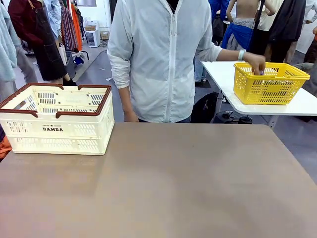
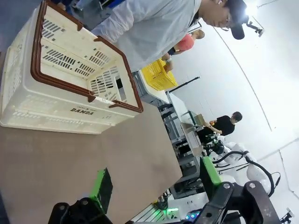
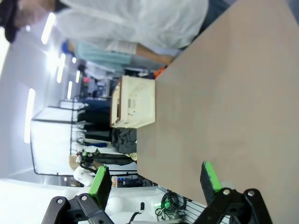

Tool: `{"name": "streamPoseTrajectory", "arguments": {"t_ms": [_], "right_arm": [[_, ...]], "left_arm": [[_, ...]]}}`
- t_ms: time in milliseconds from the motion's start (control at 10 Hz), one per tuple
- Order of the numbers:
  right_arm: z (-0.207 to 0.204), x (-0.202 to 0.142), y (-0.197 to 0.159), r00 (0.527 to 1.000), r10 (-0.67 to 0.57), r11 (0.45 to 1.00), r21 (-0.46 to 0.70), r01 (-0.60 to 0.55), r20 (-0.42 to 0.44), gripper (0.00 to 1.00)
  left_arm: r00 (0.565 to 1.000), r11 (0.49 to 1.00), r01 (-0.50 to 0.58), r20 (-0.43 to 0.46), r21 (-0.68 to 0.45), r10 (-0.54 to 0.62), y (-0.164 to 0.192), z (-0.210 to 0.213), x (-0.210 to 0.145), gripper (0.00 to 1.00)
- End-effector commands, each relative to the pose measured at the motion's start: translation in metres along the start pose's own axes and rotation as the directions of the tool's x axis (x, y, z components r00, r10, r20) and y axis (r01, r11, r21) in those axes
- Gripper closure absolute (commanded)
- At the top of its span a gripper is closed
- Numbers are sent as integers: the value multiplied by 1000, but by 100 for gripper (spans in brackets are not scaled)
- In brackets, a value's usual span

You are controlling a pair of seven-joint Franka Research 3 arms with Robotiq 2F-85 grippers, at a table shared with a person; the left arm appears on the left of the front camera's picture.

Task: Place the drinks into the Shopping basket.
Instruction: Pick up one drink and place it into the Shopping basket.

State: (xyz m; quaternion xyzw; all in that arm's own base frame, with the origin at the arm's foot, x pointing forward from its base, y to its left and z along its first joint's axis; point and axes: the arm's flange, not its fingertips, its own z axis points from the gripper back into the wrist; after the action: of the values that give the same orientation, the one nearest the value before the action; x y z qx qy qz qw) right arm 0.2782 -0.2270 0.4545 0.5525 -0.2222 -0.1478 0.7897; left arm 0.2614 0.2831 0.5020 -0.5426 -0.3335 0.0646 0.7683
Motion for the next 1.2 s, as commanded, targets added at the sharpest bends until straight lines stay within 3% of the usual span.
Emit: {"name": "streamPoseTrajectory", "arguments": {"t_ms": [0, 1100], "right_arm": [[1, 3, 1, 1000, 15, 1000, 27, -16, 9, 0], [1, 3, 1, 1000, 15, 1000, 27, -16, 9, 0]], "left_arm": [[1000, 1000, 20, 7, -20, -20, -1, 2, 2, 0], [1000, 1000, 20, 7, -20, -20, -1, 2, 2, 0]]}}
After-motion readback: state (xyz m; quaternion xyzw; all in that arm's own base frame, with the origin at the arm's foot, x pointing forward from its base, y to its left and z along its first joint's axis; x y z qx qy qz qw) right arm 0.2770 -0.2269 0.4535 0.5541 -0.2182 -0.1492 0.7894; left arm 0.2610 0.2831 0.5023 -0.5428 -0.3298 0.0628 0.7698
